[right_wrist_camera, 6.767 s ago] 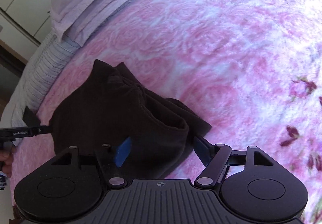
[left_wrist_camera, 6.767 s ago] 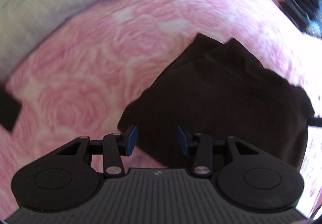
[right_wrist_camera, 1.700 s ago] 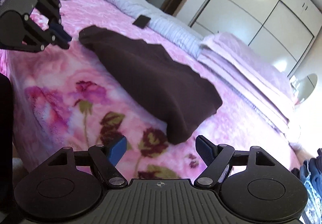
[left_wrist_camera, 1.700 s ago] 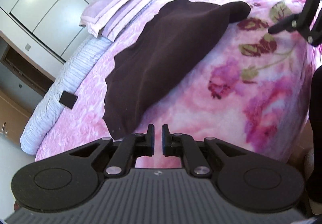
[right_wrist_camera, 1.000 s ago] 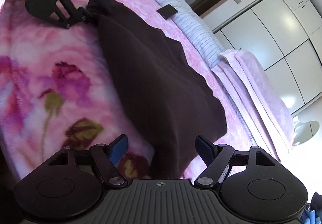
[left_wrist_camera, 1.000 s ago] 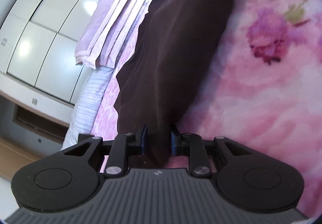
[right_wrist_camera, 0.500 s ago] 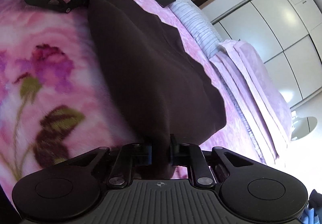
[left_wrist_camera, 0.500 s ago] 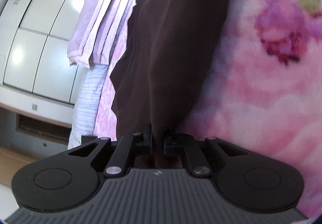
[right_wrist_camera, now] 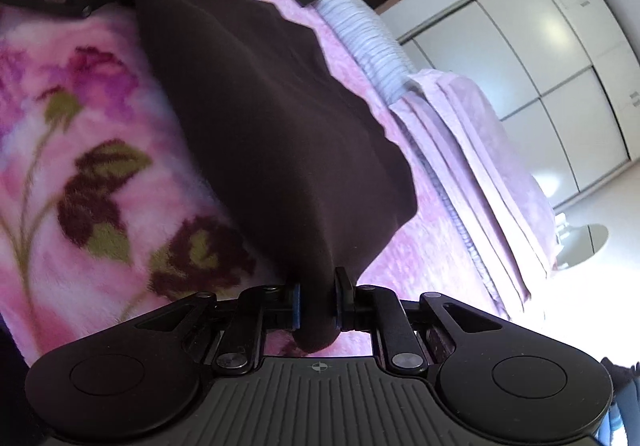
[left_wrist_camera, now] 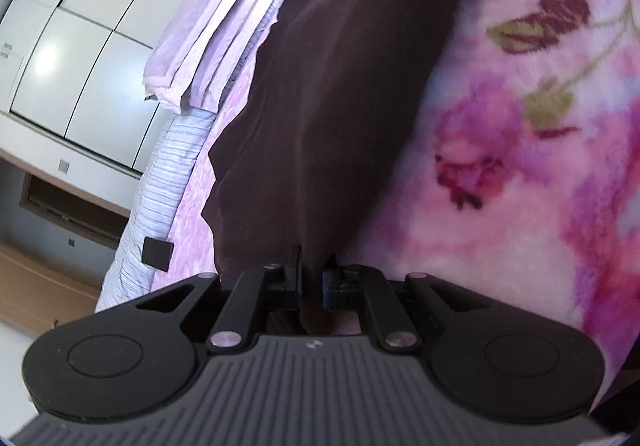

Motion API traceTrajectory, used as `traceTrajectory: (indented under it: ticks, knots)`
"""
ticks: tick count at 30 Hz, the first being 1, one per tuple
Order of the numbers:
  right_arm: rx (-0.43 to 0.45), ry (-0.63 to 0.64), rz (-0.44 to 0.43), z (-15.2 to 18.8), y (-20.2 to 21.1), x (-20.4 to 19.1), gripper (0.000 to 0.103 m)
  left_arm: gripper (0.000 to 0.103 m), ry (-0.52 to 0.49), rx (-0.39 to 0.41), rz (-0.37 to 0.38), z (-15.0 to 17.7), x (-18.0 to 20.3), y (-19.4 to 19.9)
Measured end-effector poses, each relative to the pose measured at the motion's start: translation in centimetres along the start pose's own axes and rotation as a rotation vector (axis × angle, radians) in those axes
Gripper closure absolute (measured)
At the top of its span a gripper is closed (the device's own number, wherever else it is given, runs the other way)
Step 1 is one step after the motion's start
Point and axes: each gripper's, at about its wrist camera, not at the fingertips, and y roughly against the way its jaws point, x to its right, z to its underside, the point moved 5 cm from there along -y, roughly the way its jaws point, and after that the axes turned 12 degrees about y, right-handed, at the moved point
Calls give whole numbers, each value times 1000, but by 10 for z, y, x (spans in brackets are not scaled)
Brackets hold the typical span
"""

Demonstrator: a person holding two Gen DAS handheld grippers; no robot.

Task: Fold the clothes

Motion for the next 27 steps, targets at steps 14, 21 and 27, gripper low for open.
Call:
traceTrajectory:
  ticks: [14,21,27]
  knots:
    - [81,19,14,-21,22,-20,42,88,46,52,63,2,-15,4]
    - [90,63,-9,-18,6,-11,42,87,-157,120,0,19,-7,9]
    - [86,71,-33,-13,-3,-5,44,89,-221,104,-28,19,-3,-2]
